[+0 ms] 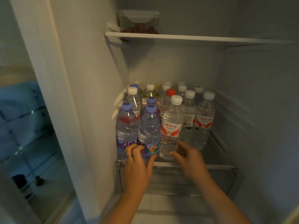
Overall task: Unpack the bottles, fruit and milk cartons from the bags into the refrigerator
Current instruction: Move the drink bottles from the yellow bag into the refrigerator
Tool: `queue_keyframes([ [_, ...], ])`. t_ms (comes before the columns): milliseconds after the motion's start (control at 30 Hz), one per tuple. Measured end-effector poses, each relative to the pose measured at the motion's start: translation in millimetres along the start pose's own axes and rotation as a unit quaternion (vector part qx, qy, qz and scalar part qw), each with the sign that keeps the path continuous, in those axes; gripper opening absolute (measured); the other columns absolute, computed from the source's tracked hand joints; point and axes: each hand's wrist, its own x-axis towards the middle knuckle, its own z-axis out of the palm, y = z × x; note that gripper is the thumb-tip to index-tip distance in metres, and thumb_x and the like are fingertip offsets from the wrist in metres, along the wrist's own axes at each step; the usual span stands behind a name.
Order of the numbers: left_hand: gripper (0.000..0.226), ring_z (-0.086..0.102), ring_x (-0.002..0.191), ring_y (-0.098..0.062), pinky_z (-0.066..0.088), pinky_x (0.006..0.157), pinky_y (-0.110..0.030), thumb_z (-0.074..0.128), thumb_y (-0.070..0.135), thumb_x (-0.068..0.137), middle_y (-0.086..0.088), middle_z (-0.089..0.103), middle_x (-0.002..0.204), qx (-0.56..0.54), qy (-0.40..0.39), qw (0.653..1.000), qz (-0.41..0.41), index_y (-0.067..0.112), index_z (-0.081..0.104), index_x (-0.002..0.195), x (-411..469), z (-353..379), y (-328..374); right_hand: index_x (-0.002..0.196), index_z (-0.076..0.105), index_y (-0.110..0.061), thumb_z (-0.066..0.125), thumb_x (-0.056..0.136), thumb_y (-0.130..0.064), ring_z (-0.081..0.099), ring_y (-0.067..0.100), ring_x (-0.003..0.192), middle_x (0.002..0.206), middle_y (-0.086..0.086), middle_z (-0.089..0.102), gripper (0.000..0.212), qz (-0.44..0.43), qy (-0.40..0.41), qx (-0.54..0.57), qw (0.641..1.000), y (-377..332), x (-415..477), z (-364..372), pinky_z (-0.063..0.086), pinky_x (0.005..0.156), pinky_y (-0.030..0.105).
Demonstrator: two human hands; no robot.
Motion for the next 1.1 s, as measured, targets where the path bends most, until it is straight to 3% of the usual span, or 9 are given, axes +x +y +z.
queue_keyframes([
  [67,0.049,0.066,0.077,-0.028,0.047,0.054,-0.029,0.084,0.030,0.077,-0.004,0.050,0.108,0.000,-0.004,1.000,0.007,0.020,0.043,0.103,1.3,-0.5,-1.6,0.112,0.069,-0.028,0.078,0.083,-0.017,0.066,-0.011,0.084,0.088,-0.022,0.072,0.033,0.000,0.007,-0.027,1.000,-1.1,-0.4,1.9,0.047,0.074,0.012],
  [167,0.038,0.062,0.083,-0.025,0.052,0.066,-0.034,0.075,0.039,0.085,0.001,0.048,0.104,-0.021,0.000,0.999,0.043,0.022,0.045,0.101,-0.9,-2.9,-8.3,0.126,0.064,-0.024,0.078,0.083,-0.031,0.065,0.004,0.109,0.114,-0.010,0.072,0.046,0.001,0.036,-0.060,0.998,-0.2,-3.6,4.1,0.050,0.093,0.025],
  [333,0.030,0.057,0.102,-0.026,0.040,0.090,-0.035,0.059,0.045,0.090,-0.005,0.060,0.113,0.037,-0.032,0.990,0.133,0.020,0.054,0.107,-28.3,-7.2,-24.2,0.144,0.048,-0.007,0.059,0.088,-0.044,0.042,0.015,0.138,0.147,0.006,0.048,0.067,-0.087,0.156,-0.047,0.983,-7.2,-37.1,9.8,0.030,0.114,0.020],
  [400,0.036,0.053,0.122,-0.027,0.035,0.105,-0.040,0.056,0.042,0.091,-0.001,0.053,0.135,0.037,-0.086,0.985,0.142,0.022,0.053,0.121,-51.4,-10.3,-35.1,0.149,0.041,-0.011,0.055,0.092,-0.042,0.029,0.018,0.147,0.157,0.005,0.036,0.066,-0.090,0.139,-0.067,0.984,-0.2,-58.5,17.2,0.025,0.120,0.032],
  [500,0.067,0.021,0.151,-0.022,0.011,0.120,-0.044,0.049,0.047,0.091,0.004,0.024,0.163,0.069,-0.202,0.969,0.126,0.030,0.030,0.153,-75.9,-22.3,-44.1,0.156,0.026,-0.026,0.045,0.093,-0.049,0.006,0.021,0.154,0.166,-0.005,0.014,0.070,-0.053,0.105,-0.245,0.962,18.2,-98.0,31.7,0.013,0.122,0.053],
  [567,0.081,0.001,0.155,-0.021,0.004,0.121,-0.045,0.042,0.059,0.091,0.004,0.005,0.168,0.111,-0.267,0.952,0.097,0.032,0.008,0.160,-84.1,-32.0,-35.8,0.159,0.010,-0.032,0.039,0.090,-0.057,-0.003,0.023,0.154,0.167,-0.007,0.000,0.079,-0.002,0.060,-0.345,0.937,20.8,-121.6,38.4,0.008,0.119,0.058],
  [733,0.087,-0.037,0.144,-0.014,-0.012,0.122,-0.042,0.009,0.078,0.079,0.014,-0.041,0.155,0.180,-0.374,0.910,0.005,0.039,-0.021,0.151,-87.1,-58.1,-3.5,0.155,-0.011,-0.041,0.019,0.079,-0.071,-0.010,0.022,0.153,0.160,-0.009,-0.029,0.087,0.109,-0.037,-0.401,0.909,6.1,-150.1,35.8,0.000,0.118,0.062],
  [867,0.087,-0.022,0.151,-0.016,-0.006,0.123,-0.049,0.018,0.080,0.088,0.011,-0.026,0.163,0.228,-0.427,0.874,-0.046,0.036,-0.012,0.157,-103.9,-81.6,16.3,0.155,-0.010,-0.041,0.031,0.095,-0.068,-0.018,0.021,0.152,0.158,-0.017,-0.027,0.077,0.138,-0.101,-0.371,0.913,-10.3,-179.5,21.7,-0.007,0.119,0.060],
  [1100,0.091,-0.021,0.151,-0.020,-0.008,0.122,-0.051,0.009,0.085,0.079,0.008,-0.021,0.164,0.233,-0.405,0.876,-0.118,0.039,-0.009,0.156,-179.3,-133.3,60.0,0.154,-0.009,-0.044,0.029,0.096,-0.068,-0.022,0.021,0.150,0.163,-0.015,-0.019,0.074,0.088,-0.145,-0.317,0.933,-28.8,-252.4,-5.7,-0.011,0.119,0.057],
])
